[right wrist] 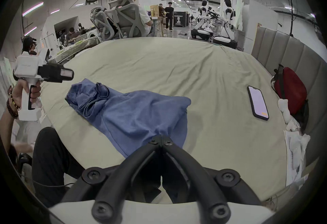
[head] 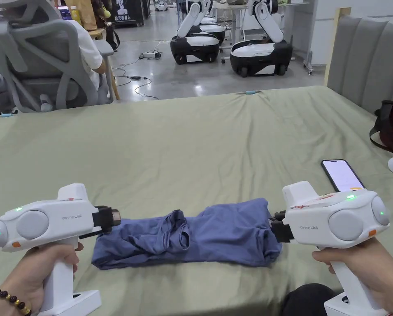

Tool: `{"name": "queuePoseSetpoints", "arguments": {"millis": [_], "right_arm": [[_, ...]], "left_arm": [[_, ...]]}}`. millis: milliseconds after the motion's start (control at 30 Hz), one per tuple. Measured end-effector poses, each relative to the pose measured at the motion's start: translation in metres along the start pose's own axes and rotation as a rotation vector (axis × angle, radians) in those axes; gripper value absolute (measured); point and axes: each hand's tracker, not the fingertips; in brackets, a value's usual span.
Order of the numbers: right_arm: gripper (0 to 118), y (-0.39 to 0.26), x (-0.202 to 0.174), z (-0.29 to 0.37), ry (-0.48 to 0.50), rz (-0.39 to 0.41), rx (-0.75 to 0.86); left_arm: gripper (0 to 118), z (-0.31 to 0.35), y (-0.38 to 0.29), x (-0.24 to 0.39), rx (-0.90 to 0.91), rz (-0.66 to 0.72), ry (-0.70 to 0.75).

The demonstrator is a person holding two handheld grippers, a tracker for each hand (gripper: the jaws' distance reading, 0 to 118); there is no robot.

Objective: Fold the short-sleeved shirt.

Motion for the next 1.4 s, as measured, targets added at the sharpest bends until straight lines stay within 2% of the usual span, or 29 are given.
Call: {"name": "queuePoseSetpoints", "arguments": {"millis": [133,433,500,567,633,800,967,1033,1133,1200,1233,1267,1300,1333,1367,1400], "right_arm": [[0,-0.002,-0.002,-0.001,0.012,0.005,-0.003],[0,-0.01,0.011,0.004,-0.009,-0.02,-0.016],[0,-0.013,0.014,0.005,-0.021,-0.022,-0.026],[0,-0.015,0.016,0.006,-0.028,-0.028,-0.029],[0,-0.016,0.018,0.007,-0.03,-0.035,-0.032],[0,-0.012,0.014,0.009,-0.029,-0.04,-0.021],[0,0.001,0.003,0.007,-0.038,-0.029,0.02],[0,0.006,-0.003,0.005,-0.049,-0.029,0.043],[0,0.01,-0.009,0.001,-0.057,-0.029,0.056],[0,0.01,-0.012,-0.001,-0.059,-0.032,0.055],[0,0.01,-0.014,-0.002,-0.06,-0.03,0.054],[0,0.009,-0.015,-0.002,-0.066,-0.029,0.053],[0,0.009,-0.016,-0.002,-0.076,-0.027,0.052],[0,0.009,-0.017,-0.001,-0.089,-0.024,0.053],[0,0.009,-0.017,-0.001,-0.094,-0.022,0.054],[0,0.008,-0.016,0.0,-0.101,-0.023,0.056]], "left_arm": [[0,-0.019,-0.018,0.003,-0.05,0.06,-0.066],[0,-0.103,-0.042,0.071,-0.175,0.014,-0.139],[0,-0.113,-0.043,0.09,-0.183,-0.026,-0.115],[0,-0.112,-0.043,0.097,-0.158,-0.078,-0.064],[0,-0.109,-0.038,0.091,-0.169,-0.061,-0.086],[0,-0.071,-0.026,0.055,-0.104,0.054,-0.222],[0,-0.014,-0.013,0.007,0.035,0.07,-0.1],[0,0.002,-0.017,-0.007,0.028,0.106,-0.038],[1,0.012,-0.025,-0.024,0.017,0.149,-0.028],[24,0.015,-0.031,-0.031,0.024,0.172,-0.028],[42,0.014,-0.033,-0.032,0.018,0.175,-0.029],[50,0.013,-0.033,-0.03,0.013,0.177,-0.027],[50,0.011,-0.035,-0.029,0.006,0.174,-0.022],[80,0.008,-0.036,-0.027,-0.004,0.163,-0.01],[99,0.006,-0.037,-0.025,-0.013,0.149,0.0],[108,0.001,-0.036,-0.024,-0.017,0.143,-0.005]]}}
